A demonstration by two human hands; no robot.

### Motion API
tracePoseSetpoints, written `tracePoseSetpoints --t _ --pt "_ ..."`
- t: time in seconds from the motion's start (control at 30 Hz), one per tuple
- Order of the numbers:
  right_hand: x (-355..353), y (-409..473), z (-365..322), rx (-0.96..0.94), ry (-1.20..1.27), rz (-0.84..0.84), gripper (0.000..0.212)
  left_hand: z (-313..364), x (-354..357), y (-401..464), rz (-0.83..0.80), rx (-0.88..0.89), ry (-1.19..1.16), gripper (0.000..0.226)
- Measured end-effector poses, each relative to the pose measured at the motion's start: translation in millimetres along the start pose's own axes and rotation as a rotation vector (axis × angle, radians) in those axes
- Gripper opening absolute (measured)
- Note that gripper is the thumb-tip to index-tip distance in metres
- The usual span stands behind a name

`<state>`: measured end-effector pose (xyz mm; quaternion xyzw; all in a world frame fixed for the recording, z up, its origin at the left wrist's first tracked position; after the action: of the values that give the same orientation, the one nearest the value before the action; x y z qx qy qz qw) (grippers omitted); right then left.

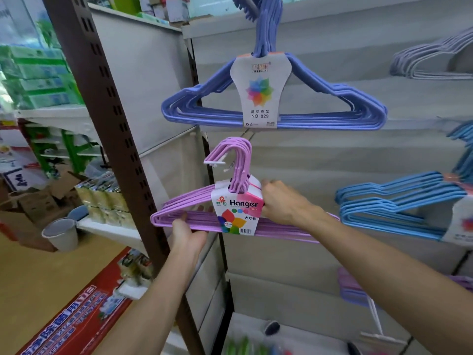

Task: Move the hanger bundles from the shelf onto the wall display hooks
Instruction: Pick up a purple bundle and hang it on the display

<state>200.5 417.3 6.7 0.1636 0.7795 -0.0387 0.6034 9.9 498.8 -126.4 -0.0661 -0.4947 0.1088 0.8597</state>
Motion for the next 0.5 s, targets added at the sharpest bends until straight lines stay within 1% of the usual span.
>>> tracePoseSetpoints --t 0.1,0.37,0.5 --pt "-1 7 3 0.032 -0.015 0.028 0.031 -11 9 9 -0.051 -0.035 0.003 0.026" --pt "-1 26 9 0.088 -0.002 0.039 0.039 -29 23 38 -0.064 -0.101 -0.022 0.033" --pt "0 37 13 0.112 -0.004 0.04 0.04 -35 28 51 -0.064 -0.104 -0.045 0.03"
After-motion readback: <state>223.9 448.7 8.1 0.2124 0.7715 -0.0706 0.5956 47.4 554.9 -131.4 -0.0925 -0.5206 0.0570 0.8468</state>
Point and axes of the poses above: each hand's wrist, its own y-axis towards the middle knuckle, its own x-axis out of the palm, z = x × y, the point moved 10 cm from there along y, towards the middle knuckle, and after that the axes turned 15 degrees about x, right-handed, at the moved point
